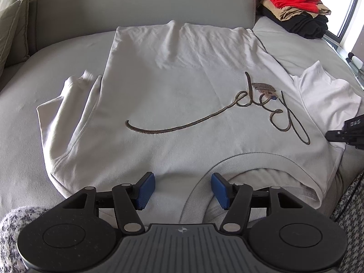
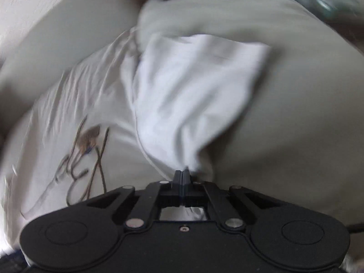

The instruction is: Fold clothes

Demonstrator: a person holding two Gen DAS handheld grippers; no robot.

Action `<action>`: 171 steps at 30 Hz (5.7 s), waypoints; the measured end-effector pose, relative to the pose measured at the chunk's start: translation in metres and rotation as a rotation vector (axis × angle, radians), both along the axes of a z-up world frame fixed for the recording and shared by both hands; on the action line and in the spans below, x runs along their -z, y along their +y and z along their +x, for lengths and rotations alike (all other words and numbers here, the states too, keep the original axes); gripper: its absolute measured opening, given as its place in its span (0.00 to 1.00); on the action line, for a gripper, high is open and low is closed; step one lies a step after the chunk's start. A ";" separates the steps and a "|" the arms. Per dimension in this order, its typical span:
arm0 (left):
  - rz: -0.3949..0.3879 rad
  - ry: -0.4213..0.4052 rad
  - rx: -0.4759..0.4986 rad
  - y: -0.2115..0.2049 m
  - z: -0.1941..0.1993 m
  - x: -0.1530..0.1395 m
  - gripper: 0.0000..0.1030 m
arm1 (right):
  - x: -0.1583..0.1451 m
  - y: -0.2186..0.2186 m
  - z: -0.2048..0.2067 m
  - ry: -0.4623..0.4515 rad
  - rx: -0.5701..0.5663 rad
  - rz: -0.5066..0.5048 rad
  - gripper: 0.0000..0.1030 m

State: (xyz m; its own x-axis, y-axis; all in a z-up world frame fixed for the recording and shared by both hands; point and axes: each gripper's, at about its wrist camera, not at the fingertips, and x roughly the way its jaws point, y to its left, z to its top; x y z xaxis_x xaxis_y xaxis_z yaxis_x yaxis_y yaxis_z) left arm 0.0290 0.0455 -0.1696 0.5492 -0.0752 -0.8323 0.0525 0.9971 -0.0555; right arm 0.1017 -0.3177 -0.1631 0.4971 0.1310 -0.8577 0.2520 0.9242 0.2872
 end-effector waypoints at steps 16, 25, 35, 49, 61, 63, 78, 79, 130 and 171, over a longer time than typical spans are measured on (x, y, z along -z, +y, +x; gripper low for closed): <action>-0.114 -0.121 -0.242 0.100 -0.039 -0.044 0.43 | -0.061 0.119 -0.031 -0.071 -0.372 0.177 0.52; -0.388 -0.109 -0.524 0.222 -0.006 -0.018 0.40 | -0.030 0.173 -0.024 0.086 -0.457 0.203 0.58; -0.662 -0.103 -0.559 0.267 0.050 0.031 0.38 | -0.024 0.176 -0.025 0.093 -0.448 0.215 0.68; -0.449 -0.217 -0.756 0.269 0.020 -0.001 0.00 | -0.020 0.176 -0.020 0.108 -0.403 0.257 0.74; -0.150 -0.150 -0.802 0.245 -0.009 -0.020 0.10 | -0.040 0.172 -0.029 0.052 -0.448 0.201 0.81; -0.135 -0.139 -0.778 0.240 -0.021 -0.026 0.26 | -0.049 0.156 -0.034 0.022 -0.441 0.200 0.81; -0.055 -0.034 -0.266 0.070 -0.011 -0.029 0.33 | -0.032 0.056 -0.046 -0.028 -0.198 0.182 0.16; -0.020 -0.021 -0.233 0.059 -0.006 -0.024 0.33 | -0.030 0.051 -0.047 -0.029 -0.184 0.177 0.16; 0.153 -0.087 -0.330 0.068 0.213 0.049 0.16 | 0.034 0.043 0.166 -0.127 -0.127 -0.071 0.00; 0.124 -0.043 -0.249 0.046 0.295 0.037 0.43 | 0.009 0.054 0.359 -0.386 -0.146 -0.330 0.04</action>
